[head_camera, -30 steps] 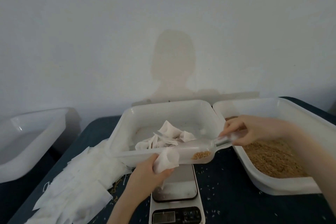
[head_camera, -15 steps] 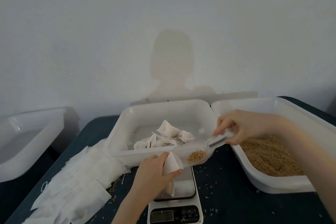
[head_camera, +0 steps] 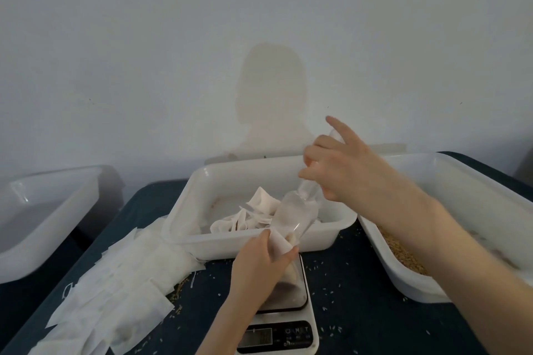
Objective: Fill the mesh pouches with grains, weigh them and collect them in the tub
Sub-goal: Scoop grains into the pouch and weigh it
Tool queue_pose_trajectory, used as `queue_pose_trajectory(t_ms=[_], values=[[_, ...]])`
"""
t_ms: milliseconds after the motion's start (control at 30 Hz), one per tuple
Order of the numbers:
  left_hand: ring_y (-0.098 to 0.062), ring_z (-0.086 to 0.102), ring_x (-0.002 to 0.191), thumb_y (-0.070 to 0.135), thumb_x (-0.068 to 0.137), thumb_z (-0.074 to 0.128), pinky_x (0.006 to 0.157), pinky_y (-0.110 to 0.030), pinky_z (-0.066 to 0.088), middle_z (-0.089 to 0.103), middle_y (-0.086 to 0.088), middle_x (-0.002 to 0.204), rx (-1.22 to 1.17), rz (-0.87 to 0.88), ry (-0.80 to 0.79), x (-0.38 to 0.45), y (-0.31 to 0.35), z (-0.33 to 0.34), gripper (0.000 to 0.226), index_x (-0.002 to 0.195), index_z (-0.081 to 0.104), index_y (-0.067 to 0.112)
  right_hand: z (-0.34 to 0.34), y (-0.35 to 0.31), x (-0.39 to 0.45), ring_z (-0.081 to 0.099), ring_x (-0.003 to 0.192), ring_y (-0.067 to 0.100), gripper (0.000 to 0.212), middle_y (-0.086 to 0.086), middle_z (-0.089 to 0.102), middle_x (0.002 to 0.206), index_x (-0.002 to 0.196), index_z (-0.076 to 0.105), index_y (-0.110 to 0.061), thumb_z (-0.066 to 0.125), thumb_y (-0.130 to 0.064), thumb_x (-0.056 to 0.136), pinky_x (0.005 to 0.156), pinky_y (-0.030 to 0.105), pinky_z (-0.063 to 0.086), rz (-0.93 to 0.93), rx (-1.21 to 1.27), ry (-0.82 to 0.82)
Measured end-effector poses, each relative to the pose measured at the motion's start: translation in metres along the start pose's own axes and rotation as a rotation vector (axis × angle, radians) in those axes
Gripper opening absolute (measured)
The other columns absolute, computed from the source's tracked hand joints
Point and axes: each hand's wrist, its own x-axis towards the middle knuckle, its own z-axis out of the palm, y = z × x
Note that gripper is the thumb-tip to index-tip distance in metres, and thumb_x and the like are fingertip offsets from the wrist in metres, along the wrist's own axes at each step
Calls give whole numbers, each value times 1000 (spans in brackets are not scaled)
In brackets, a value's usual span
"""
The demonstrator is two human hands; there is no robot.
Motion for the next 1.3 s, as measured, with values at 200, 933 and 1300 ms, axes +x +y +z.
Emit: queue_pose_trajectory(t_ms=[200,933,1300], values=[[-14,57,98,68,78,53,87,-29,48,61,1,108,-51,-58,13,1,2,2,71,124,50,14,2,-11,0,62,90,12,40,-10,59,79,72,67,-33,54,4,65,114,51,27,-20,-161,185],[5,44,87,10,95,45,79,-2,32,49,17,105,28,304,-113,-2,-16,11,25,91,48,35,152,24,-89,50,55,18,35,2,50,66,74,46,-9,35,-27,103,50,25,37,862,515,-630],[10,42,109,27,97,44,91,-1,23,47,29,128,89,393,-167,-3,-27,14,29,121,53,38,158,15,-91,56,72,17,28,-3,54,76,79,52,-13,37,-20,102,69,26,49,743,414,-908]])
